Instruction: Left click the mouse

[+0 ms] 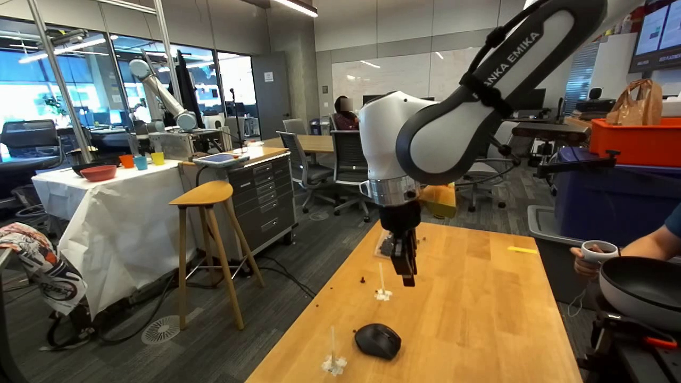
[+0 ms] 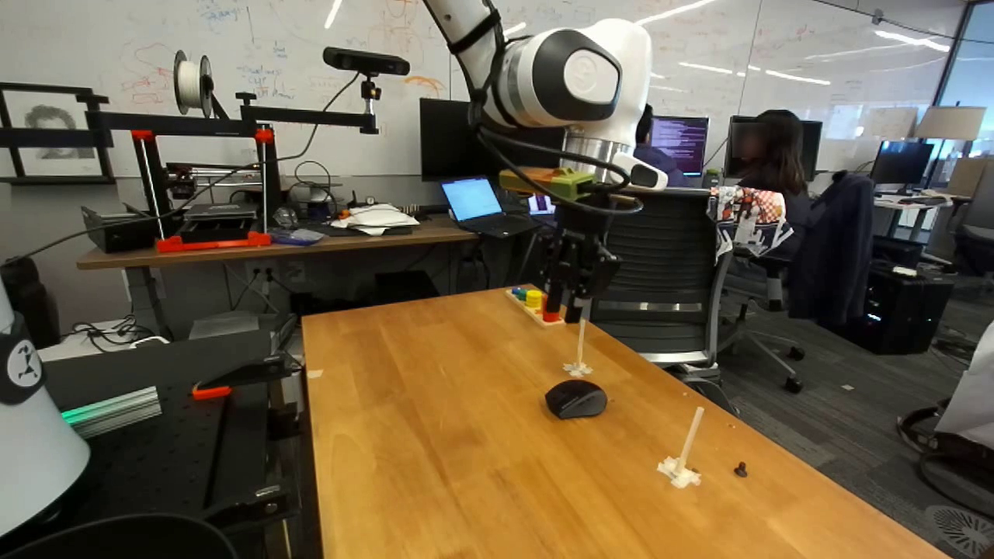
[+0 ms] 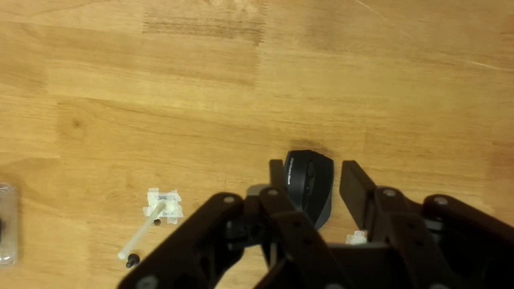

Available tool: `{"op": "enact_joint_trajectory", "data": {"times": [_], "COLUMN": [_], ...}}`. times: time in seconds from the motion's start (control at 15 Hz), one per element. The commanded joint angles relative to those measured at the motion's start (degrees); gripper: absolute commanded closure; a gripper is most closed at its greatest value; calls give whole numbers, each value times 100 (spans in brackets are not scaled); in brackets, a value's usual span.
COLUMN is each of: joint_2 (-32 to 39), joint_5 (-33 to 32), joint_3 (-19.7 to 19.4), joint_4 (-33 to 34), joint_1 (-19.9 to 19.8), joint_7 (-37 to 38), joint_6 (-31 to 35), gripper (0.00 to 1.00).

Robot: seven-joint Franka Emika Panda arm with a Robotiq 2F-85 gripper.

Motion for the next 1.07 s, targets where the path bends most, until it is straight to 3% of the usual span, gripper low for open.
{"op": "enact_joint_trajectory", "data": {"times": [0.0,0.13,1.0], "joint_2": [499,733,2029], "joint_5": [-265,-383,-446], "joint_3": [26,3,-19], "joint_4": [467,623,1719], "joint_1": [107,181,254], "joint_7": [260,327,234], "joint_6": [13,15,22], "gripper": [89,100,100]}}
